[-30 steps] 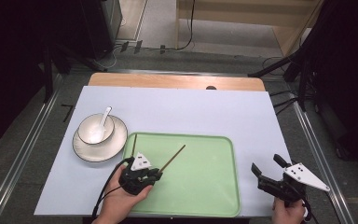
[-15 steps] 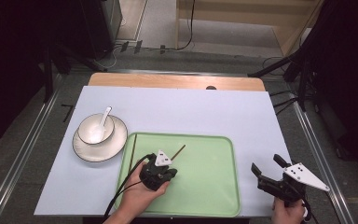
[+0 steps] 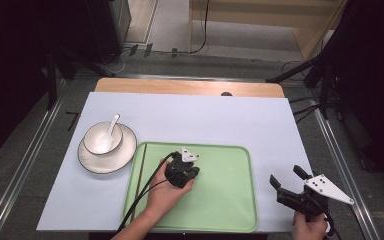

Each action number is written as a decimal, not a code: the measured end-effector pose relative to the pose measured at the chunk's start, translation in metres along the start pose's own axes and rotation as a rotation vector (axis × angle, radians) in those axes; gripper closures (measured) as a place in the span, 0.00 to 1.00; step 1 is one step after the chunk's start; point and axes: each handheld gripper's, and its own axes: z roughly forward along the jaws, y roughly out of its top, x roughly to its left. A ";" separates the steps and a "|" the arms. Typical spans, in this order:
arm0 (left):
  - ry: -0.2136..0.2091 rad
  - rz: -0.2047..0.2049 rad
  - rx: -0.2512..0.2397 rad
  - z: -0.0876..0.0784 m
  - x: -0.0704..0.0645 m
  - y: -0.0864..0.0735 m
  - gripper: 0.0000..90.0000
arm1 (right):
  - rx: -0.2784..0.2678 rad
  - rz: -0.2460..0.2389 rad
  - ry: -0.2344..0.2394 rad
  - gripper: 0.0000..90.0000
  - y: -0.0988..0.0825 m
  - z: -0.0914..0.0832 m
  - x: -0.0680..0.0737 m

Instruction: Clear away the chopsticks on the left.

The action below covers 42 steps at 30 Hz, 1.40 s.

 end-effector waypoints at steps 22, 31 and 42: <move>0.161 -0.257 -0.050 -0.029 0.079 -0.010 1.00 | 0.005 0.004 0.001 0.14 0.000 0.001 -0.001; 0.205 -0.324 -0.058 -0.042 0.103 -0.020 1.00 | 0.006 0.007 0.001 0.14 0.000 0.001 -0.001; 0.189 -0.184 -0.097 -0.072 0.090 -0.041 1.00 | 0.002 0.008 -0.003 0.14 -0.001 0.000 -0.002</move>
